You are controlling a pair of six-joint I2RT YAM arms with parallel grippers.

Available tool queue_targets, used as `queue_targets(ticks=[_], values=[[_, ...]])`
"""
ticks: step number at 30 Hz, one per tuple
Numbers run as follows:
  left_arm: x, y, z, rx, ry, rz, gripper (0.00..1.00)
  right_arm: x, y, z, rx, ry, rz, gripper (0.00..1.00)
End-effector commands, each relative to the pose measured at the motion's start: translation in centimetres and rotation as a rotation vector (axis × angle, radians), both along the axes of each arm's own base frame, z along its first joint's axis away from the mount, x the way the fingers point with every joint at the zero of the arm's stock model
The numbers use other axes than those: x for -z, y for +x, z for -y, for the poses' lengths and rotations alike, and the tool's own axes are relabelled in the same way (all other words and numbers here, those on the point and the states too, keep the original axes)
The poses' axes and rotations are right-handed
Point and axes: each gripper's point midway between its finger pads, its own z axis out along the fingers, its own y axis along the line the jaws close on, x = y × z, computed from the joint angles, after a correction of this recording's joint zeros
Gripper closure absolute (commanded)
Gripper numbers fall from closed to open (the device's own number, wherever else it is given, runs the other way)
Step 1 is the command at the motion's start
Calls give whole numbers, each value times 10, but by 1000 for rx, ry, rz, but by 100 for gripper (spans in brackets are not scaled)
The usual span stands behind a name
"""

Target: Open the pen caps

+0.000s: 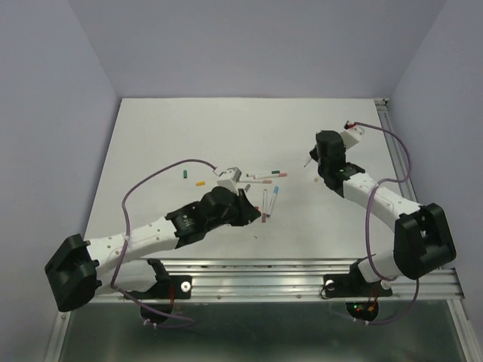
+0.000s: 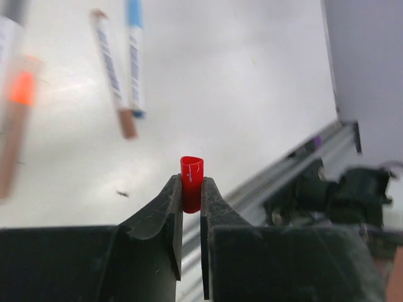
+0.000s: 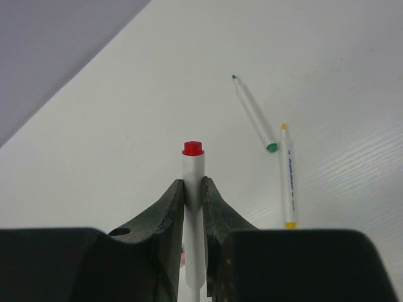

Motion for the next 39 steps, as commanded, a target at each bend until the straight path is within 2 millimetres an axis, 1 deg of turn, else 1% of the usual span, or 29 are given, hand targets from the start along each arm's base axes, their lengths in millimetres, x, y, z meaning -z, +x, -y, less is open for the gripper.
queue_targets(ticks=[1,2,3,4,6,7,8,9,11,12,13,14,15,16,19,21,22,24,29,30,32,33,34,36,37,38,39], values=[[8,61,-58,-230,172,29,100,23,-4,21,-27,-36,-98,99],[16,70,-72,-266,230,30,100,28,-5,27,-25,-46,-113,99],[12,81,-81,-311,251,36,100,32,-4,38,-11,-49,-128,99],[23,93,-100,-377,328,28,100,42,-5,42,-15,-63,-165,99],[26,105,-113,-434,383,33,100,54,-8,53,1,-88,-224,99],[36,112,-122,-462,428,12,100,63,-8,56,10,-104,-253,99],[41,115,-130,-475,472,4,100,67,-7,60,11,-118,-269,99],[48,120,-134,-486,505,-5,100,78,-6,64,21,-125,-298,99],[51,134,-150,-536,550,-6,100,88,-4,73,31,-130,-328,99],[54,138,-155,-551,568,-11,100,92,-3,74,25,-122,-340,99],[62,142,-161,-561,602,-27,100,97,-1,75,22,-122,-352,99],[65,148,-172,-595,623,-33,100,106,0,77,15,-128,-378,99],[64,154,-175,-600,636,-27,100,109,2,79,13,-127,-384,99],[75,158,-184,-616,663,-55,100,118,2,79,-2,-133,-407,99],[89,164,-192,-613,700,-92,100,123,6,76,-27,-137,-420,98],[97,168,-198,-620,706,-116,100,128,5,79,-22,-146,-437,96],[103,168,-200,-617,716,-131,100,128,6,79,-22,-145,-434,95],[106,170,-202,-619,721,-139,100,129,7,79,-31,-143,-433,94],[110,180,-209,-644,727,-157,100,130,13,66,-91,-102,-409,92],[109,183,-209,-648,726,-154,97,130,13,65,-92,-101,-413,90],[114,183,-211,-644,741,-171,96,129,14,65,-83,-93,-419,83],[113,184,-211,-646,742,-174,88,128,13,65,-78,-89,-423,80],[116,182,-212,-644,749,-183,84,128,9,66,-76,-88,-436,77],[116,179,-211,-640,746,-186,74,120,7,65,-68,-73,-422,60],[114,179,-212,-644,742,-181,64,118,5,64,-72,-64,-421,45],[112,179,-212,-645,737,-177,59,111,4,64,-73,-58,-409,37],[110,179,-212,-645,736,-174,46,107,4,63,-77,-55,-403,31]])
